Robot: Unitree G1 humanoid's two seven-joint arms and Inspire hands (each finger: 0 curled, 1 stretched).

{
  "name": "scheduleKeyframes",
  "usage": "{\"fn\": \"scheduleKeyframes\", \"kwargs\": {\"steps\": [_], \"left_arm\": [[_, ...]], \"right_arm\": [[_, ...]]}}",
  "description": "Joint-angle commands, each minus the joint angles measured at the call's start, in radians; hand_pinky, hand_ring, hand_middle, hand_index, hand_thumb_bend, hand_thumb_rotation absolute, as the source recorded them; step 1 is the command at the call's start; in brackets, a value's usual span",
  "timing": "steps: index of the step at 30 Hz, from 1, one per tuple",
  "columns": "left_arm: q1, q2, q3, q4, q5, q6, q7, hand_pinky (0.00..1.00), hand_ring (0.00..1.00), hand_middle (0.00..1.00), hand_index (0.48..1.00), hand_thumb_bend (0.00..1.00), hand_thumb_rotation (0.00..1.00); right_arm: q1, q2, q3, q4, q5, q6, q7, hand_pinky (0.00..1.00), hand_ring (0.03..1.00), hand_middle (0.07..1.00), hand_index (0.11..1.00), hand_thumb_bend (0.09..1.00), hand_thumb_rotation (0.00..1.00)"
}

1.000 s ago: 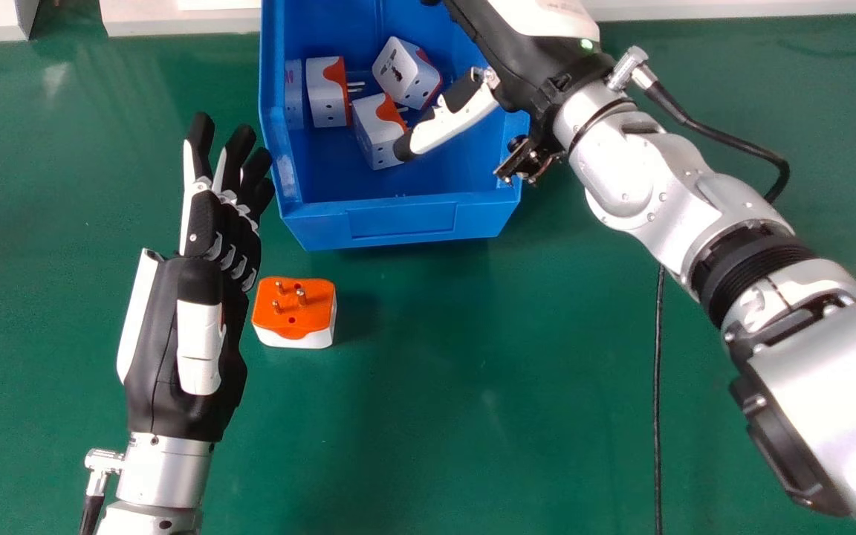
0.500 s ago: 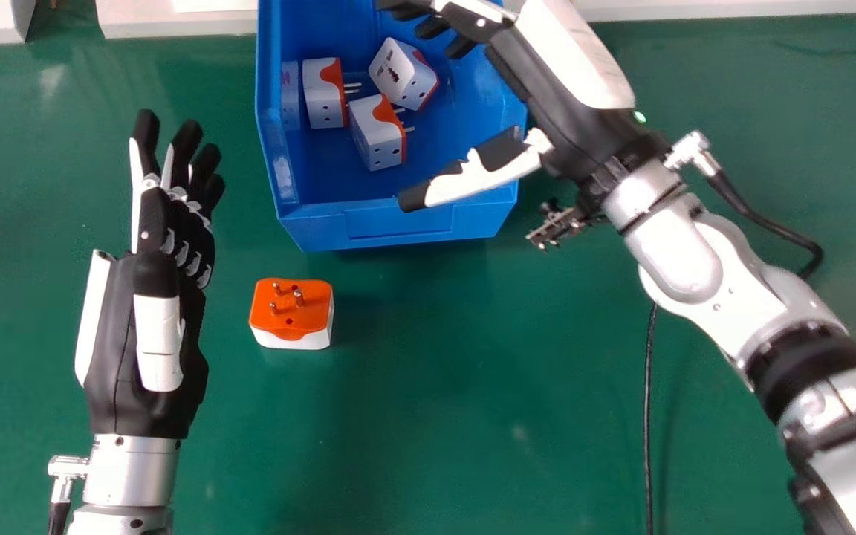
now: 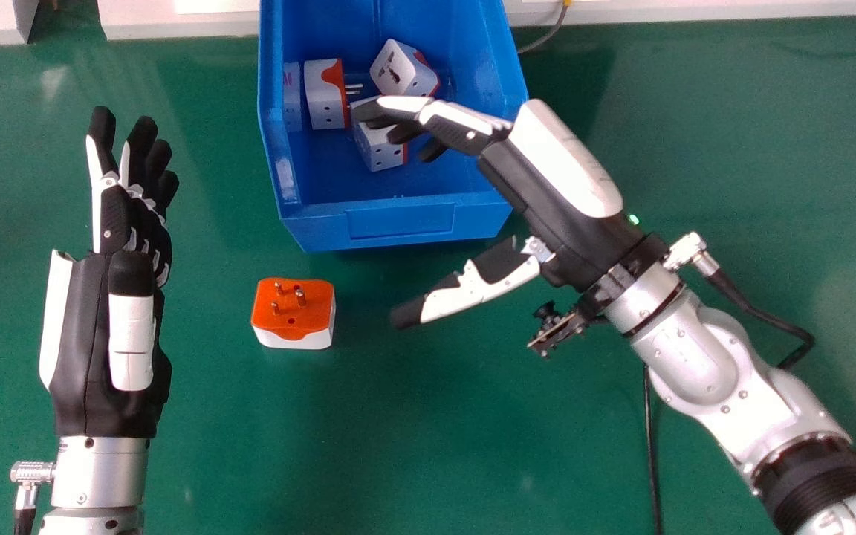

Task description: Pick all objects and put in blue box

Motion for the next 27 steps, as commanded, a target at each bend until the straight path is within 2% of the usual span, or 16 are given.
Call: {"fn": "scheduleKeyframes", "kwargs": {"steps": [1, 9, 13, 17, 22, 25, 27], "left_arm": [[0.003, 0.014, -0.001, -0.026, -0.008, -0.023, -0.006, 1.00, 1.00, 1.00, 0.998, 0.92, 1.00], [0.003, 0.011, -0.004, -0.018, -0.017, -0.025, -0.014, 1.00, 0.99, 1.00, 0.998, 0.92, 1.00], [0.003, 0.007, -0.007, -0.016, -0.010, -0.024, -0.014, 1.00, 0.99, 1.00, 0.999, 0.92, 1.00], [0.004, 0.008, -0.009, -0.018, -0.011, -0.019, -0.016, 1.00, 0.99, 1.00, 0.999, 0.92, 1.00], [0.003, 0.009, -0.011, -0.017, -0.007, -0.017, -0.013, 1.00, 0.99, 1.00, 0.999, 0.91, 1.00], [0.003, 0.007, -0.016, -0.025, -0.013, -0.014, -0.019, 1.00, 0.99, 1.00, 0.999, 0.91, 1.00], [0.001, 0.006, -0.019, -0.021, -0.017, -0.015, -0.023, 1.00, 0.99, 1.00, 0.999, 0.91, 1.00]], "right_arm": [[0.026, 0.003, -0.004, -0.062, 0.031, -0.010, 0.018, 0.64, 0.739, 0.794, 0.800, 1.000, 0.26], [0.091, 0.016, 0.002, -0.120, 0.037, -0.014, 0.064, 0.63, 0.729, 0.794, 0.800, 1.000, 0.26], [0.113, 0.018, 0.006, -0.147, 0.033, -0.006, 0.087, 0.62, 0.722, 0.793, 0.800, 1.000, 0.26], [0.140, 0.017, 0.013, -0.178, 0.016, 0.004, 0.094, 0.62, 0.720, 0.791, 0.800, 1.000, 0.27], [0.155, 0.026, 0.033, -0.170, 0.008, 0.009, 0.107, 0.62, 0.718, 0.790, 0.798, 1.000, 0.27], [0.156, 0.035, 0.054, -0.148, -0.001, 0.012, 0.118, 0.61, 0.718, 0.789, 0.797, 1.000, 0.27], [0.149, 0.041, 0.068, -0.124, -0.009, 0.012, 0.121, 0.61, 0.718, 0.789, 0.797, 1.000, 0.27]]}}
